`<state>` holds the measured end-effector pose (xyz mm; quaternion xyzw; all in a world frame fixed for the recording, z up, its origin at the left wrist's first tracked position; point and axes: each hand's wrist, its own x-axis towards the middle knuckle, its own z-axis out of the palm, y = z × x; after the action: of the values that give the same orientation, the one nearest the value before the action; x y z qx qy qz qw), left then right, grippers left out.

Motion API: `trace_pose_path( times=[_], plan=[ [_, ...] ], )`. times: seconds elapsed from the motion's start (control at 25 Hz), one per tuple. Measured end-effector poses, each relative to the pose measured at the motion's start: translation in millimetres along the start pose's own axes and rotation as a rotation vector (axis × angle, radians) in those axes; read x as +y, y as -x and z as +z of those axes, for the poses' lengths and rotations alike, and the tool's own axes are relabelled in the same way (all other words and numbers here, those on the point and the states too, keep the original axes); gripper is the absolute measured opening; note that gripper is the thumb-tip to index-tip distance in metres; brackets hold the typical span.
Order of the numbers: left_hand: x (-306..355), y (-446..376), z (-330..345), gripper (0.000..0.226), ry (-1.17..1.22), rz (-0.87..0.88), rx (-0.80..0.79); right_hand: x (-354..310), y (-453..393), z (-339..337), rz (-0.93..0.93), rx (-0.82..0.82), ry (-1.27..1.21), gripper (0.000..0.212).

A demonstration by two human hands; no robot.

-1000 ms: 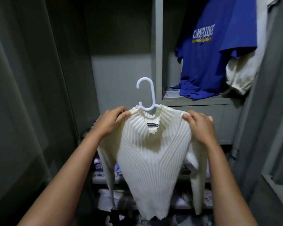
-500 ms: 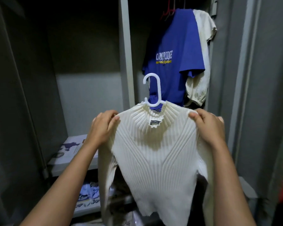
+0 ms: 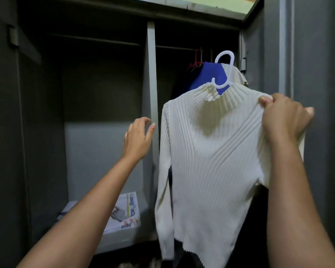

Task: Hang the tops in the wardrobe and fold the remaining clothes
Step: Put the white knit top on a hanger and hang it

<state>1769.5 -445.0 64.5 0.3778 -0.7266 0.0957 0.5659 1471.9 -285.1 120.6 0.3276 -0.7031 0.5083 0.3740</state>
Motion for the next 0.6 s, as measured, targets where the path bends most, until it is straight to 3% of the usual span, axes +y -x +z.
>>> trace_pose_path(
  times=[0.36, 0.6],
  plan=[
    [12.4, -123.6, 34.5, 0.067, -0.227, 0.178, 0.014, -110.4, -118.1, 90.8, -0.046, 0.06, 0.051, 0.027],
    [7.2, -203.5, 76.5, 0.082, -0.504, 0.256, 0.162, -160.0, -186.9, 173.9, -0.098, 0.04, 0.165, 0.014]
  ],
)
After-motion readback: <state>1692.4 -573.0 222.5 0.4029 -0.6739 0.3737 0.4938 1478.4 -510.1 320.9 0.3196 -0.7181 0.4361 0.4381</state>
